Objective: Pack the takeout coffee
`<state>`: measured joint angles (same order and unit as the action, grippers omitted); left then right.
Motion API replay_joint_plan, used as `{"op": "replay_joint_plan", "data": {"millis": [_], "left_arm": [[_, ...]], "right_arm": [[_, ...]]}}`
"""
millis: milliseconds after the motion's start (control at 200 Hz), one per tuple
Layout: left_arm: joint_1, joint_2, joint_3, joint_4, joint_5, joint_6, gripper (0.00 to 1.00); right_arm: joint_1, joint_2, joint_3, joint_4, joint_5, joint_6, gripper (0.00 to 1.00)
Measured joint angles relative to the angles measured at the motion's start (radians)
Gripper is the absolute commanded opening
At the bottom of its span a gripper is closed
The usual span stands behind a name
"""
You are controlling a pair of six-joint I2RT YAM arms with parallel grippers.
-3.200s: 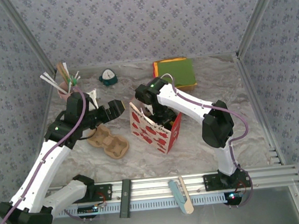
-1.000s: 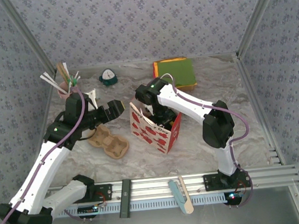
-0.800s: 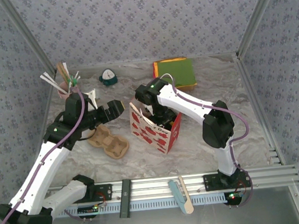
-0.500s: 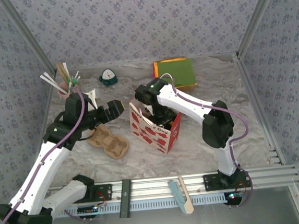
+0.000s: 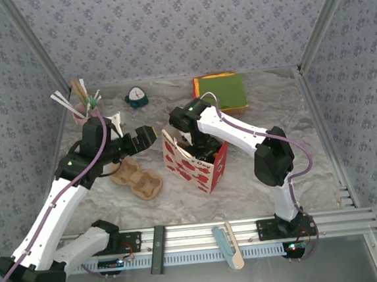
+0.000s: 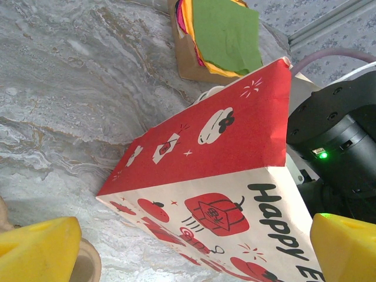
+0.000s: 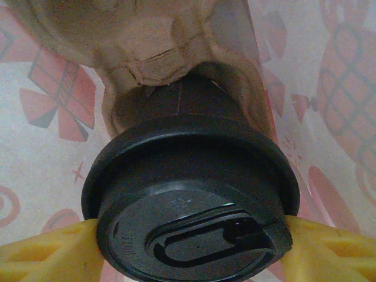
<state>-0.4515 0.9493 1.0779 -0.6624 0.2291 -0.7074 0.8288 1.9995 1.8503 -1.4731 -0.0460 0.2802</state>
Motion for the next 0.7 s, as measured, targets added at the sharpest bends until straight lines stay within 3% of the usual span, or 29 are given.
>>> {"op": "replay_joint_plan", "data": {"millis": [700], "left_arm": [[-0.008, -0.010, -0.008, -0.031, 0.056, 0.000, 1.00]], "right_arm": [[0.001, 0.004, 0.000, 0.010, 0.000, 0.000, 0.77]]}}
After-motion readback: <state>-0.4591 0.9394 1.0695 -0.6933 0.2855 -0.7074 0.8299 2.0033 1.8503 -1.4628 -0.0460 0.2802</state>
